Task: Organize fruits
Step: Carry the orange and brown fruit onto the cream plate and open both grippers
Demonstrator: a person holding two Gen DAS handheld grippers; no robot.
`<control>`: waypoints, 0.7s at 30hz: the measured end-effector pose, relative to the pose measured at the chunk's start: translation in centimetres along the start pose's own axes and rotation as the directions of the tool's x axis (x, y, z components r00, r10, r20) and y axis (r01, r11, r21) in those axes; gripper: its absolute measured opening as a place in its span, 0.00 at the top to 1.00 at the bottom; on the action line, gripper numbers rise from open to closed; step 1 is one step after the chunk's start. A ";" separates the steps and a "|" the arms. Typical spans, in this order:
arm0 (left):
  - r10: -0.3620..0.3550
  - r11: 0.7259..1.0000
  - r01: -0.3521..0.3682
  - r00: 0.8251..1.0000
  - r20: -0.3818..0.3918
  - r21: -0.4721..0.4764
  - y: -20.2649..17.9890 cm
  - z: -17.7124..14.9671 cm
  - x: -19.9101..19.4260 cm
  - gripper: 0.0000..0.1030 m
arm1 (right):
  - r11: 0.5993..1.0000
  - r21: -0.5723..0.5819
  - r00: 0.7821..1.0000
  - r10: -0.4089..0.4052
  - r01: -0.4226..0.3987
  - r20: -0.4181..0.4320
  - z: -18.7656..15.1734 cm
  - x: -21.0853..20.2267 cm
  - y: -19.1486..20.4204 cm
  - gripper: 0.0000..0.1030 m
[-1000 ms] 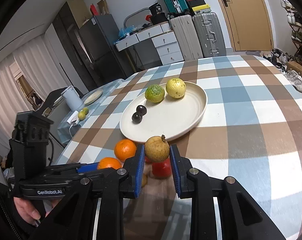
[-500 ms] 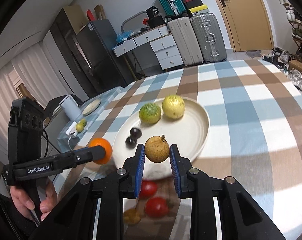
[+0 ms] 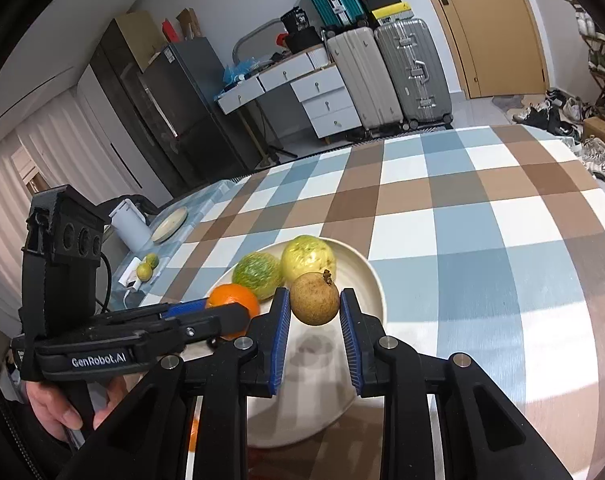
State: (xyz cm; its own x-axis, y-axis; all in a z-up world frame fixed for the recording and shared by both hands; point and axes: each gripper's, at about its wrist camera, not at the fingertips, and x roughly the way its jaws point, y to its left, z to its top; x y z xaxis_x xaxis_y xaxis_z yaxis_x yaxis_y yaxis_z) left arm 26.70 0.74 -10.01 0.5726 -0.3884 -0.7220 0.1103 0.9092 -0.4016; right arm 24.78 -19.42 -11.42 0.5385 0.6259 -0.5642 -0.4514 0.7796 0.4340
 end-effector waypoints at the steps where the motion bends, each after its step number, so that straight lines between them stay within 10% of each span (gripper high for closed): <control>1: 0.004 1.000 -0.004 1.000 -0.002 0.000 0.0 0.1 0.4 0.62 | 1.000 0.000 1.000 0.000 0.000 -0.007 0.1 0.4 -0.1 0.75; 21: 0.046 0.999 -0.046 0.999 -0.029 0.014 0.5 0.7 3.5 0.62 | 1.000 0.023 0.990 0.005 -0.001 -0.141 1.0 5.9 -1.5 0.75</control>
State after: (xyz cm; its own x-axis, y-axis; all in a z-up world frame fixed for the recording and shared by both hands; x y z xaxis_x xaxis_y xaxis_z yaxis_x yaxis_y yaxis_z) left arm 29.30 -0.05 -12.36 0.5533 -0.3501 -0.7559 0.0952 0.9280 -0.3601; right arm 29.38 -16.83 -14.70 0.4304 0.6203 -0.6557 -0.4358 0.7790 0.4508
